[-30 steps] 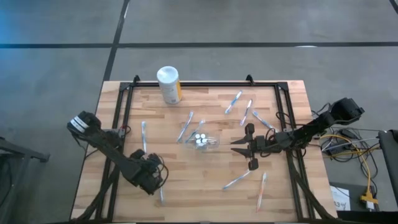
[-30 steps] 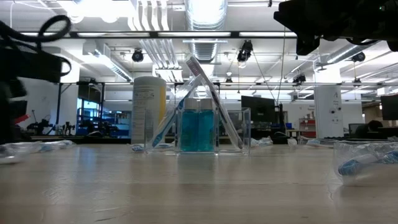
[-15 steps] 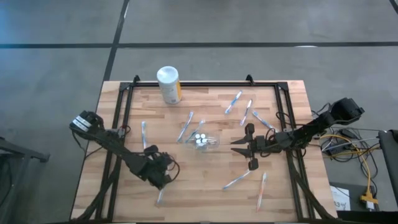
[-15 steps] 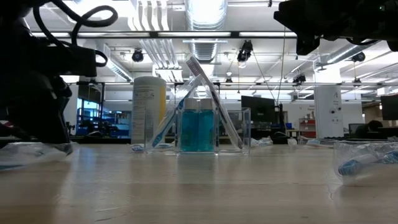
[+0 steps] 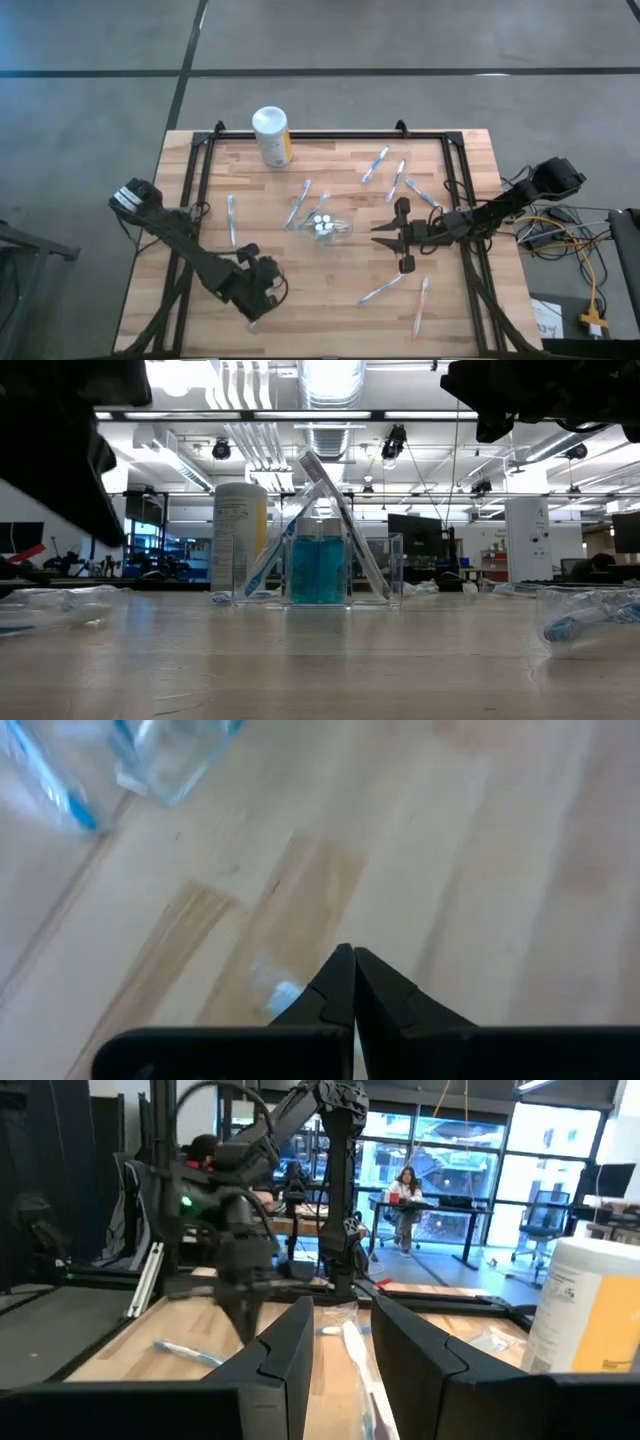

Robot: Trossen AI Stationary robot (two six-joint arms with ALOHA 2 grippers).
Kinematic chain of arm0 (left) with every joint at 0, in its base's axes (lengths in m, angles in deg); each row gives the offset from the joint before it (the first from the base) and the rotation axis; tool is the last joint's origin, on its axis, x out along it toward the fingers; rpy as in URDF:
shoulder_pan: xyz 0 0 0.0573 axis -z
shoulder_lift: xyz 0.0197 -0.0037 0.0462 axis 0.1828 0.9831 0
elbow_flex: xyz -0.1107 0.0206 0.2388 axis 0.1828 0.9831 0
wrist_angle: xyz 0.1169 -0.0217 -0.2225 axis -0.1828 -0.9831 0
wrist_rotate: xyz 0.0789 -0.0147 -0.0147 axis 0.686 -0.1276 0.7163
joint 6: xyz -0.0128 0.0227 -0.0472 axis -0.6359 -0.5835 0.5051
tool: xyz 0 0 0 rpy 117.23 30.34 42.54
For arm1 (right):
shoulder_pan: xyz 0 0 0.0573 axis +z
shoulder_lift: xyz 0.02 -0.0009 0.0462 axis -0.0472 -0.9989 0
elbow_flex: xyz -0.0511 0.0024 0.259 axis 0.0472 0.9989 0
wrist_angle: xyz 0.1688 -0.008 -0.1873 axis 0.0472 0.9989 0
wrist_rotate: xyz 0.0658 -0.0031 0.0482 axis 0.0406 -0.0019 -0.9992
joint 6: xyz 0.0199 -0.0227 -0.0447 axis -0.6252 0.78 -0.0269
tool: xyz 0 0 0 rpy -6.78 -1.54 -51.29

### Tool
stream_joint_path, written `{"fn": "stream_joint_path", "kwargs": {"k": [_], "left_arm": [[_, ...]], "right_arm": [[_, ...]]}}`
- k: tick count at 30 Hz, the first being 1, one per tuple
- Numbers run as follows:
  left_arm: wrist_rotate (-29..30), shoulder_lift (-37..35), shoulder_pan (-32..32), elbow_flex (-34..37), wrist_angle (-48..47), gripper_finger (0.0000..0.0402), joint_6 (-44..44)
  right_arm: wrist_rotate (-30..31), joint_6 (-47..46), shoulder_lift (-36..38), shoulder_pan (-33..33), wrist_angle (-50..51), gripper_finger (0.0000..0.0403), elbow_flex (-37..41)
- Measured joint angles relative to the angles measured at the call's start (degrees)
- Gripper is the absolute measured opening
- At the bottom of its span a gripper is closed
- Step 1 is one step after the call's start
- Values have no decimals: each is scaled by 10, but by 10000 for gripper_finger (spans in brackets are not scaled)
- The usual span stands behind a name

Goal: Pick & Place toothbrushing station
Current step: Put the blue toothbrush into the transparent organizer

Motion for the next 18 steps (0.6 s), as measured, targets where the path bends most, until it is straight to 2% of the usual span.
{"fn": "stream_joint_path", "kwargs": {"k": [5,8,11,15,18], "left_arm": [[108,0,44,-27,2,3,46],[160,0,64,-31,7,3,83],[164,2,72,-31,11,3,151],[138,16,75,-28,11,3,210],[117,30,77,-28,12,3,228]], "right_arm": [[-19,-13,20,-41,15,99,-14],[-125,-8,31,-73,64,94,-36],[-220,-7,37,-103,123,86,-70],[-235,-1,35,-123,211,74,-112],[-236,22,25,-129,237,67,-129]]}}
